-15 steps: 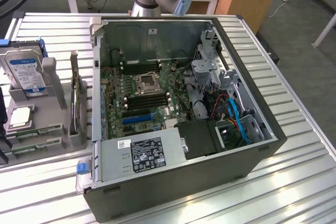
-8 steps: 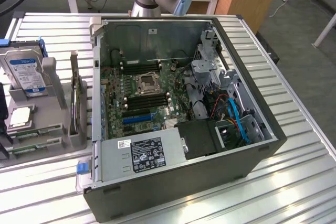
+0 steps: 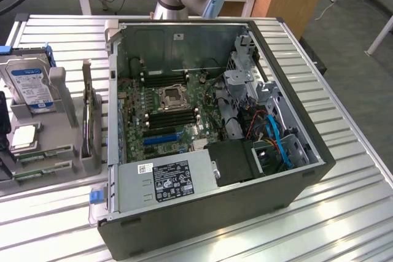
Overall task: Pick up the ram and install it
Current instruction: 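Pick up the ram and move it above insertion slot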
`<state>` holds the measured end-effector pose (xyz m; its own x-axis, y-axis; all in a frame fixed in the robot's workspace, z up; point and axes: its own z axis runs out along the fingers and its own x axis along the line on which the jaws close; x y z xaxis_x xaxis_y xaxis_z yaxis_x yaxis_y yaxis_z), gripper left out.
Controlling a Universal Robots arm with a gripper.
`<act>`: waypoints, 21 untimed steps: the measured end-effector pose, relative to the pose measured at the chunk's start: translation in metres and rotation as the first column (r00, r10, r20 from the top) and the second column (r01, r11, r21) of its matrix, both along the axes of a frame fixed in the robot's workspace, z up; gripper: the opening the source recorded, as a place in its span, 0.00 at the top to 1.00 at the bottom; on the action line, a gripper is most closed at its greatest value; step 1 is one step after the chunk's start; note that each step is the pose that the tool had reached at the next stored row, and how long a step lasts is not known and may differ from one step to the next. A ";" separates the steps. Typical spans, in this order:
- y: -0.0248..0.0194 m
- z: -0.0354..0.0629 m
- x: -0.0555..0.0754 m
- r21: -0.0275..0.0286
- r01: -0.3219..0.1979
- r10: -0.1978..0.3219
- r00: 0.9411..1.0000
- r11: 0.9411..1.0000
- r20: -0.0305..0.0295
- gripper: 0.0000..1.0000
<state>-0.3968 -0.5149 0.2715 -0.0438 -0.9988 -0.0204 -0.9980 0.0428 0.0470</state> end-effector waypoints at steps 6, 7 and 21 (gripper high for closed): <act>0.0074 -0.0001 0.000 0.000 0.000 0.000 1.000 1.000 0.000 0.71; 0.0086 -0.0001 0.000 0.000 0.000 0.000 1.000 1.000 0.000 0.71; 0.0180 -0.0003 -0.001 0.000 0.000 0.000 1.000 1.000 0.000 0.71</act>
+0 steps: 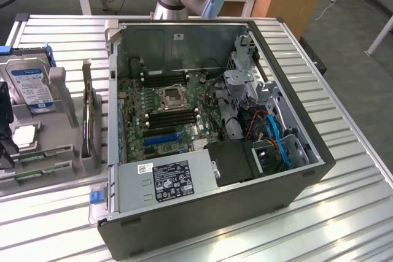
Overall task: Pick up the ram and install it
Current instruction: 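Pick up the ram and move it above insertion slot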
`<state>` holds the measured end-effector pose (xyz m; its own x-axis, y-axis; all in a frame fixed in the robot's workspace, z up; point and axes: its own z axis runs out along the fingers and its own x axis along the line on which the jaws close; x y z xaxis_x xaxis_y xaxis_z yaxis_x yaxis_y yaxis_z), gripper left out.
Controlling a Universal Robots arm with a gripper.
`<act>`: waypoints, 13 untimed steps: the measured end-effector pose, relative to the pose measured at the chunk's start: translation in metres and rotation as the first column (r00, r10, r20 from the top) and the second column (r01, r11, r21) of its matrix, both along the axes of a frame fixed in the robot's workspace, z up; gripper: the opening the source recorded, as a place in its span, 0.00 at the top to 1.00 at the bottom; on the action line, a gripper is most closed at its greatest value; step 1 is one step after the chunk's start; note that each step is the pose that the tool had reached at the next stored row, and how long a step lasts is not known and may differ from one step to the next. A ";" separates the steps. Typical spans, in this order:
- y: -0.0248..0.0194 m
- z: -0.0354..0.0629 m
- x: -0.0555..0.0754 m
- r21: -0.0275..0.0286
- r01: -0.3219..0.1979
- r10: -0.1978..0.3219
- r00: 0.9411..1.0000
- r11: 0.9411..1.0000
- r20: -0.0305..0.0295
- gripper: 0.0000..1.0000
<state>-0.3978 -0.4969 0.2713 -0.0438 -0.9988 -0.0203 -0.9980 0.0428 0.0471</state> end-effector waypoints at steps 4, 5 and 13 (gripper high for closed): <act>0.0005 0.0000 0.000 0.000 0.000 0.000 1.000 1.000 0.000 0.71; 0.0013 0.0001 0.000 0.000 0.000 0.000 1.000 1.000 0.000 0.71; 0.0061 -0.0001 0.000 0.000 0.000 0.000 1.000 1.000 0.000 0.71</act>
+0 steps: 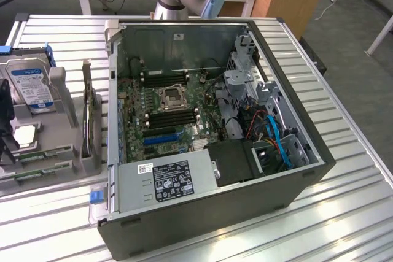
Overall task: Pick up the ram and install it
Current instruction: 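Pick up the ram and move it above insertion slot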
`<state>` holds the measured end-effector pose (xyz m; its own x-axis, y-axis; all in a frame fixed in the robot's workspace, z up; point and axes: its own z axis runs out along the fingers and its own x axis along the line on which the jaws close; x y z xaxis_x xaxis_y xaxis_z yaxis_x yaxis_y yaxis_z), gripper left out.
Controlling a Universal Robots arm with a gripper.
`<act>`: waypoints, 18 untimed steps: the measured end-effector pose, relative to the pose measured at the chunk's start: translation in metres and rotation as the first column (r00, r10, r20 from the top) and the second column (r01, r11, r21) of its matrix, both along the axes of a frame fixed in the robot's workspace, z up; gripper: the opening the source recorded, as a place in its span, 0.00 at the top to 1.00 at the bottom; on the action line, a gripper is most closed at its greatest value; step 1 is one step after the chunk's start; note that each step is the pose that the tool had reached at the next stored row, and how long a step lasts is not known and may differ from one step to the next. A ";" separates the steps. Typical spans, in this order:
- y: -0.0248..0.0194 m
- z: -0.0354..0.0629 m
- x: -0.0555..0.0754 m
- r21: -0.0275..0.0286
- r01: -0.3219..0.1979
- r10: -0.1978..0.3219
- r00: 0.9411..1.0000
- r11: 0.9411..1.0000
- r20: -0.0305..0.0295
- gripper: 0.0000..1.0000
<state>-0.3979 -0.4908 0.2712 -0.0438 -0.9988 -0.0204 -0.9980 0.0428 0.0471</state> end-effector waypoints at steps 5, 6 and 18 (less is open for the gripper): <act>0.0035 0.0000 0.000 0.000 0.000 0.000 1.000 1.000 0.000 0.71; 0.0040 -0.0001 0.000 0.000 0.000 0.000 1.000 1.000 0.000 0.71; 0.0048 0.0000 0.000 0.000 0.000 0.000 1.000 1.000 0.000 0.71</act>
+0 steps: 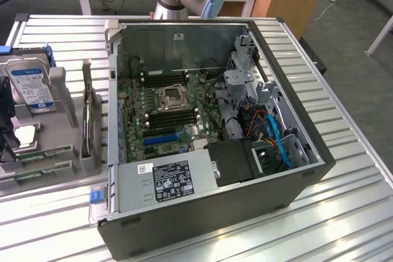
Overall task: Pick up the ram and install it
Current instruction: 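Pick up the ram and move it above insertion slot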
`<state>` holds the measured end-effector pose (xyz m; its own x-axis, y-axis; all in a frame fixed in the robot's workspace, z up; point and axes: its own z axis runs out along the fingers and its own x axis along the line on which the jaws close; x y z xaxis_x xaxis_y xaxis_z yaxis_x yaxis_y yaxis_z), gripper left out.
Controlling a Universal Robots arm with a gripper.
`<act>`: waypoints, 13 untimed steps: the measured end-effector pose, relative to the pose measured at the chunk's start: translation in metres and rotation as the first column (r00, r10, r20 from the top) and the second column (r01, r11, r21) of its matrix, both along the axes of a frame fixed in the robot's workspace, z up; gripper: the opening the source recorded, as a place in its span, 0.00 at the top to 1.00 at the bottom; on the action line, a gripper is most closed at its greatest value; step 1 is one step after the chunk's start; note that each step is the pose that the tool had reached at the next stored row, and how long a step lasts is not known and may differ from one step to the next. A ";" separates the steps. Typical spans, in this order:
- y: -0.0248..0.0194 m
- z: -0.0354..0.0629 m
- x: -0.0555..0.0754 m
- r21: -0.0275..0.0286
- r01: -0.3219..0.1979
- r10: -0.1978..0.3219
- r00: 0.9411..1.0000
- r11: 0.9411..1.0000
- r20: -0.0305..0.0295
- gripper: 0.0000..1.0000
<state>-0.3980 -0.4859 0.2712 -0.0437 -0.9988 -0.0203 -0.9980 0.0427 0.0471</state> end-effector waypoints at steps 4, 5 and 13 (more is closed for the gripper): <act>0.0000 0.0000 0.000 0.000 0.000 0.000 1.000 1.000 0.000 0.71; 0.0000 -0.0002 0.000 0.000 0.000 0.000 1.000 1.000 0.000 0.71; 0.0000 -0.0100 0.000 0.000 0.000 0.000 1.000 1.000 0.000 0.71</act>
